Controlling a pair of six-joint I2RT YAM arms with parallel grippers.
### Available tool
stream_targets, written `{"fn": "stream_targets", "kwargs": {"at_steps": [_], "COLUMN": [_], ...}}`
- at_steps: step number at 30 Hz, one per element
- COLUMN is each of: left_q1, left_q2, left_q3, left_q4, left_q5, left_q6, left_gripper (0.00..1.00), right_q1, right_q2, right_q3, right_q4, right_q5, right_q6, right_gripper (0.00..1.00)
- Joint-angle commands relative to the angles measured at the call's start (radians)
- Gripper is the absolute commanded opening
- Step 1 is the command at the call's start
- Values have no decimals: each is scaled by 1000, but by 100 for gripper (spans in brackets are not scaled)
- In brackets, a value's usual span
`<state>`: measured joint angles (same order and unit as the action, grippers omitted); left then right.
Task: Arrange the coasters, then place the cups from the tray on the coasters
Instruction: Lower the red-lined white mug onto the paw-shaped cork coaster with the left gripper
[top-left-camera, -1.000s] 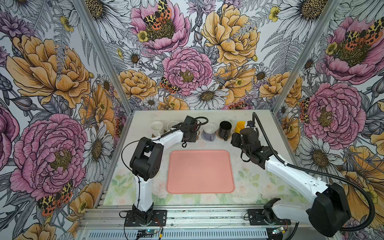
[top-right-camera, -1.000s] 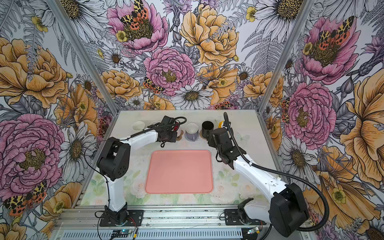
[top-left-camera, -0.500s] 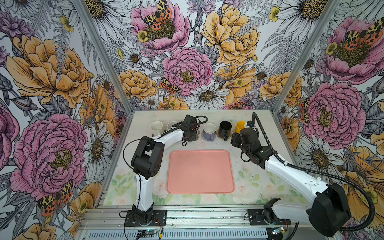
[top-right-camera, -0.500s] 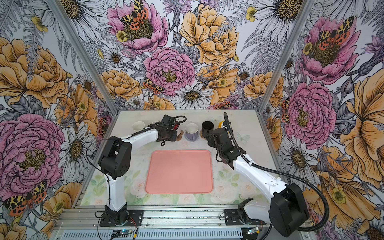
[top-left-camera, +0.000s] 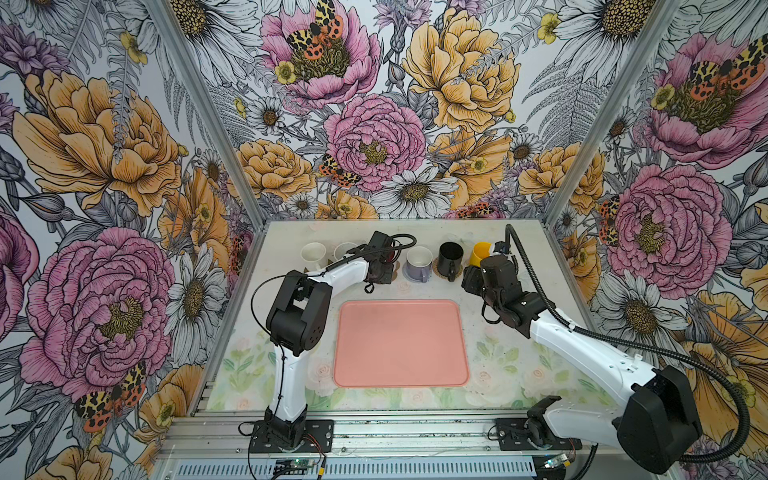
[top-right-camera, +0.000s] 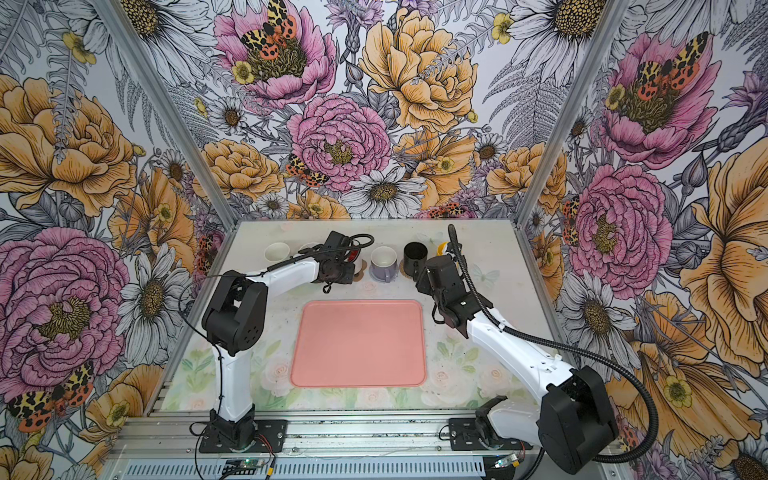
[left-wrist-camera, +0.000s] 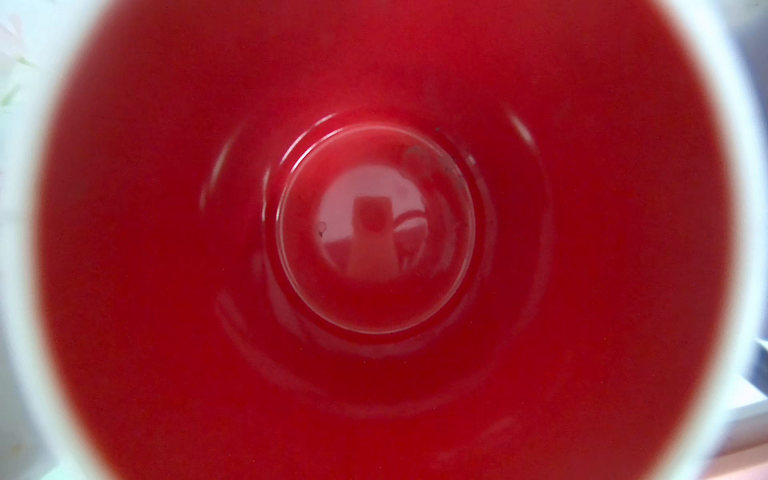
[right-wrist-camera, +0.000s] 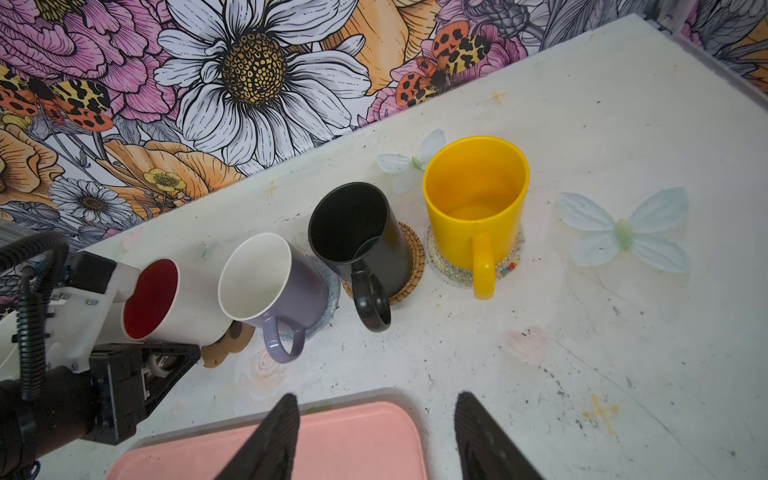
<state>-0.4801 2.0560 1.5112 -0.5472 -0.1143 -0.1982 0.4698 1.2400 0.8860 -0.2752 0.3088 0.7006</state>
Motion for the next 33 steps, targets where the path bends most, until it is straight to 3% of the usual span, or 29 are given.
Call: {"fn": "stream_targets", "kwargs": {"at_steps": [1,33], "left_q1": [10,9], "left_q2": [-5,32], "left_q3": [47,71], "left_q4": [48,14], "left_q5": [-24,-33], "left_q6": [11,8], "left_gripper": [0,0], "right_q1": [-5,-9], "right_q2": [7,4], "right_q3": [-8,-11], "right_q4": [16,16], "right_q5": [-3,-4], "right_q6": [16,18], "right_gripper": [62,62]}}
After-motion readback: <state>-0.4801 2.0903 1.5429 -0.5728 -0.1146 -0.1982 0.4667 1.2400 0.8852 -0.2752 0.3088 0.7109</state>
